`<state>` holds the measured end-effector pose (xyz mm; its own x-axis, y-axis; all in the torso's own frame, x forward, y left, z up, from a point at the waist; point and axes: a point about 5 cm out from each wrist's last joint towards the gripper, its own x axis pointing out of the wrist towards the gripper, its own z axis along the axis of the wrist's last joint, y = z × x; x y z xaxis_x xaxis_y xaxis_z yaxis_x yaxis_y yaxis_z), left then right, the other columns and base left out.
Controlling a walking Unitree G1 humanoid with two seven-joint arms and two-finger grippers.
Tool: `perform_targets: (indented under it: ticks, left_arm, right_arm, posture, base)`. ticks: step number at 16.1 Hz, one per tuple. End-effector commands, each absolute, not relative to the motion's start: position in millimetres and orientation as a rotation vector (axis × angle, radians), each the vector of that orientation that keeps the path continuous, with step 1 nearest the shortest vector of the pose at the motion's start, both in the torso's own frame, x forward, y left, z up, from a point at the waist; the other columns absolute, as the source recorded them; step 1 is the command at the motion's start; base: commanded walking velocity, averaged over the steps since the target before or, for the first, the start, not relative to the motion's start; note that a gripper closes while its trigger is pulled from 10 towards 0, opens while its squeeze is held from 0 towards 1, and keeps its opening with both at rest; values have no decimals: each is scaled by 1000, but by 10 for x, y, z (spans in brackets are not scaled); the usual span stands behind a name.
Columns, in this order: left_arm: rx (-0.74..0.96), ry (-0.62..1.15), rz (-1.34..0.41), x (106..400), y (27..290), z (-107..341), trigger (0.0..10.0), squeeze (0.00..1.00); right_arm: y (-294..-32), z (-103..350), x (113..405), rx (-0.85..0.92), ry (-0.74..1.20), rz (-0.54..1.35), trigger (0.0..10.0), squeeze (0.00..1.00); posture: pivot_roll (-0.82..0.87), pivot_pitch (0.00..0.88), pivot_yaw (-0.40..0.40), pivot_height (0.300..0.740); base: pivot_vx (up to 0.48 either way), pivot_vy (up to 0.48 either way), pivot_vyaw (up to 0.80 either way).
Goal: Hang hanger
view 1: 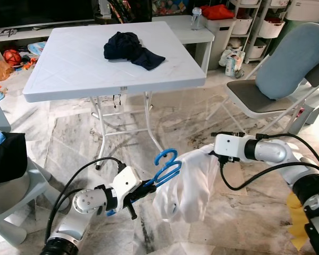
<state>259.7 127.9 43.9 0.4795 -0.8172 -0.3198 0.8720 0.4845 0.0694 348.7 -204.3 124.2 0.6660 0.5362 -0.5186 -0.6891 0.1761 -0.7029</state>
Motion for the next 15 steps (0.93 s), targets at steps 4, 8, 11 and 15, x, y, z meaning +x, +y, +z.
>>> perform_targets:
  ticks: [4,8,11,15]
  left_arm:
    - [212,209,-966,2723,1260,513,0,0]
    - [197,184,-926,2801,1272,564,0,0]
    - [185,158,-920,2824,1261,605,0,0]
    - [179,150,-914,2827,1266,616,0,0]
  right_arm:
    - [-2179,1205,3479,-1026,193,773,10000,1000]
    - [-2229,1087,3416,-983,274,798,10000,1000]
    - [-2179,947,3307,-799,373,894,10000,1000]
    - [-1989,818,3170,-504,404,929,10000,1000]
  posture:
    - [-108,0,-40,740]
    - [-111,0,-35,740]
    - [-108,0,-37,740]
    - [-101,0,-30,740]
  base:
    - [0,0,0]
    - [0,0,0]
    - [0,0,0]
    - [0,0,0]
